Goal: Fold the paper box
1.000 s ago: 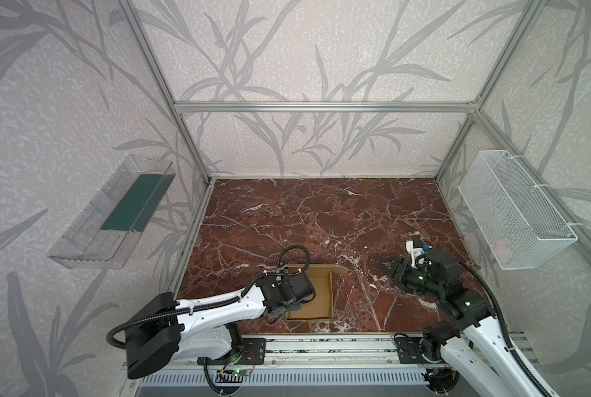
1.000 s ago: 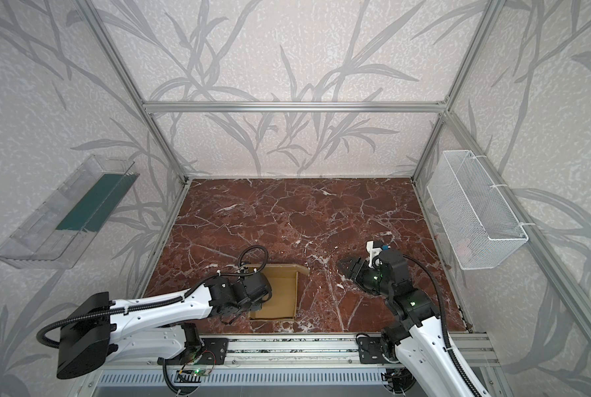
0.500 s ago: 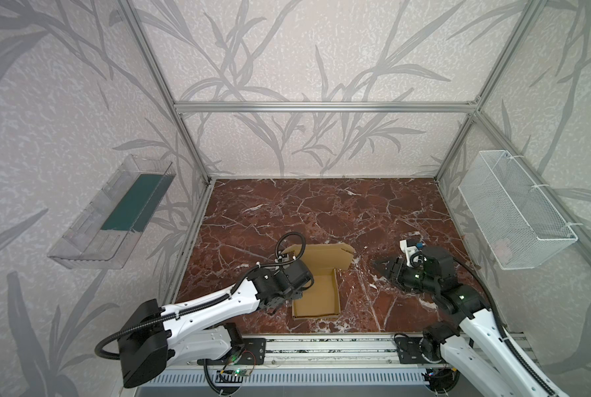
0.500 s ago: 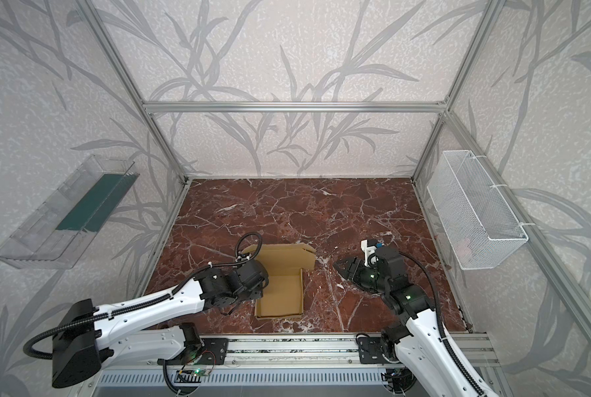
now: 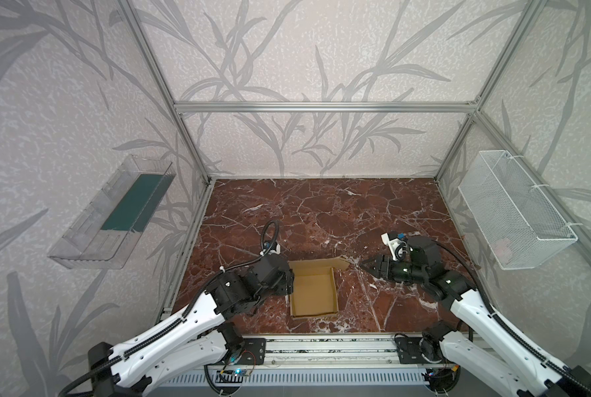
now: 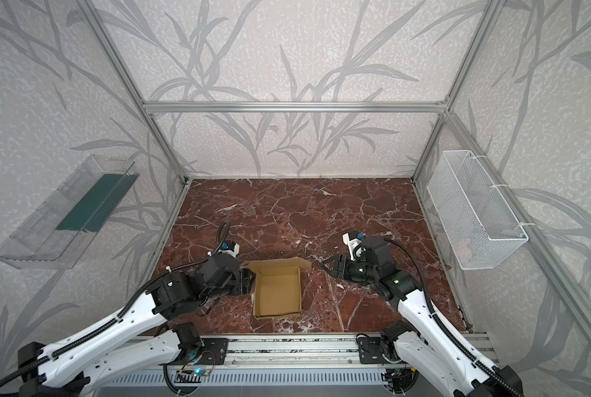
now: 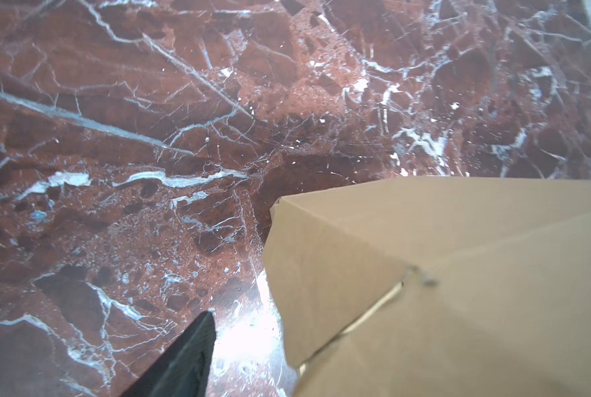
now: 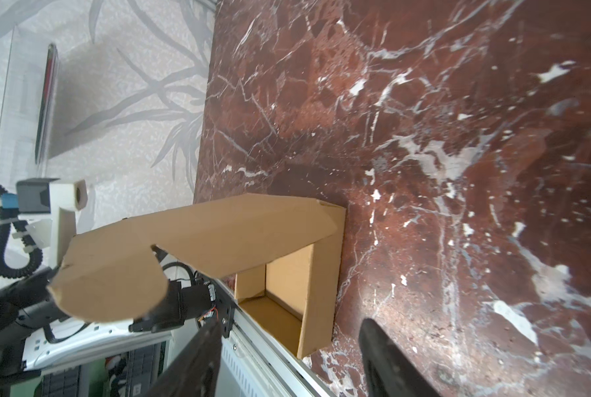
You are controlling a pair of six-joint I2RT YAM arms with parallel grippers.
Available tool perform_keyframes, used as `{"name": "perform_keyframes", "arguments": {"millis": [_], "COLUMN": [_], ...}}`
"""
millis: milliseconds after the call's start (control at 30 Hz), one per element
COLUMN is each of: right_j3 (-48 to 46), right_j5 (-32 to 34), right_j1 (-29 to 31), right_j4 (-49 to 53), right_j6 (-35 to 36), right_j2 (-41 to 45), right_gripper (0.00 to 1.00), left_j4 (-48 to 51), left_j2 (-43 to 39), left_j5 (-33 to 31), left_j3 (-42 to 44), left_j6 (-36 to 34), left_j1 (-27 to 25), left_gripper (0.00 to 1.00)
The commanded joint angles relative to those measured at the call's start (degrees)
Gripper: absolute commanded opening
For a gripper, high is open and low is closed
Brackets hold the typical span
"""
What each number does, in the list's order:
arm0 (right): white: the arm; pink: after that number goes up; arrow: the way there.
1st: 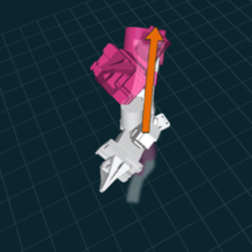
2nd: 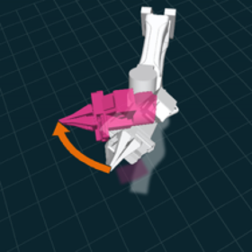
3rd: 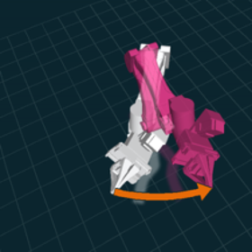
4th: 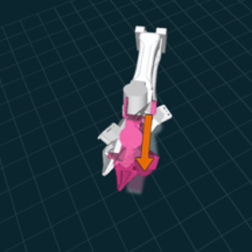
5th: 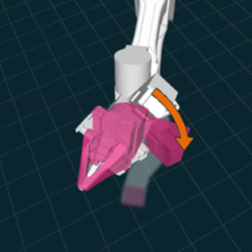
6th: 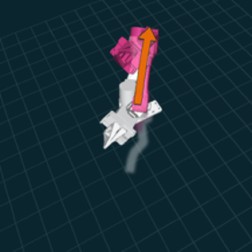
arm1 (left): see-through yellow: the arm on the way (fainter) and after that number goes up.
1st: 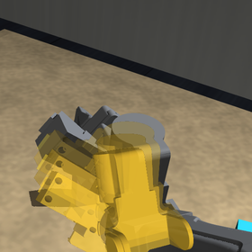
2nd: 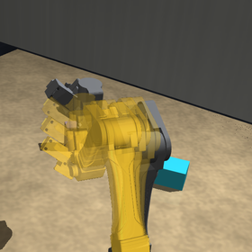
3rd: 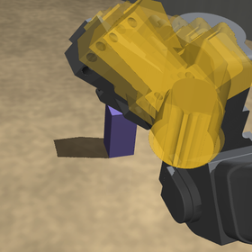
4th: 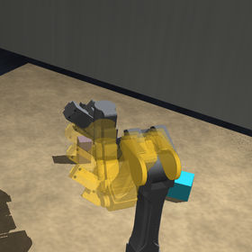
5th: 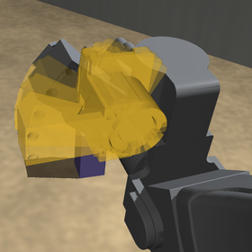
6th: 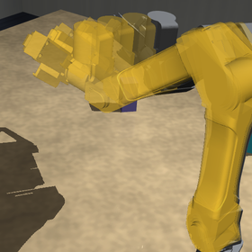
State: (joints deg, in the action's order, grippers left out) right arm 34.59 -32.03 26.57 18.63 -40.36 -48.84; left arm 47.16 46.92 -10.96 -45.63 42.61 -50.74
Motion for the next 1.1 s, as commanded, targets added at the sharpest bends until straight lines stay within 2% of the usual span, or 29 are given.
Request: {"name": "perform_keyframes", "arguments": {"millis": [0, 167, 300, 500, 1067], "right_j3": [3.2, 3.7, 3.0, 2.3, 1.4], "right_j5": [0.8, 2.0, 0.7, 1.8, 10.3], "right_j1": [3.2, 3.7, 4.5, 6.7, 12.3], "right_j4": [-1.9, -2.8, -3.6, -5.3, -11.9], "right_j6": [7.1, 11.1, 13.5, 17.0, 25.6], "right_j2": [-1.4, -2.5, -2.4, -2.4, -6.7], "right_gripper": [0.64, 0.63, 0.62, 0.59, 0.39], "left_j4": [4.8, 5.6, 6.3, 6.9, 8.3], "left_j2": [-2.6, -2.4, -0.3, 1.4, 6.3], "left_j5": [0.3, 0.8, 3.4, 5.2, 3.7], "left_j3": [-2.9, -4.7, -5.6, -6.5, -8.3], "left_j6": [-6.5, -8.4, -9.8, -12.2, -15.4], "left_j1": [0.4, 0.4, 0.4, 0.4, 0.4], "left_gripper": [0.73, 0.72, 0.66, 0.63, 0.51]}}
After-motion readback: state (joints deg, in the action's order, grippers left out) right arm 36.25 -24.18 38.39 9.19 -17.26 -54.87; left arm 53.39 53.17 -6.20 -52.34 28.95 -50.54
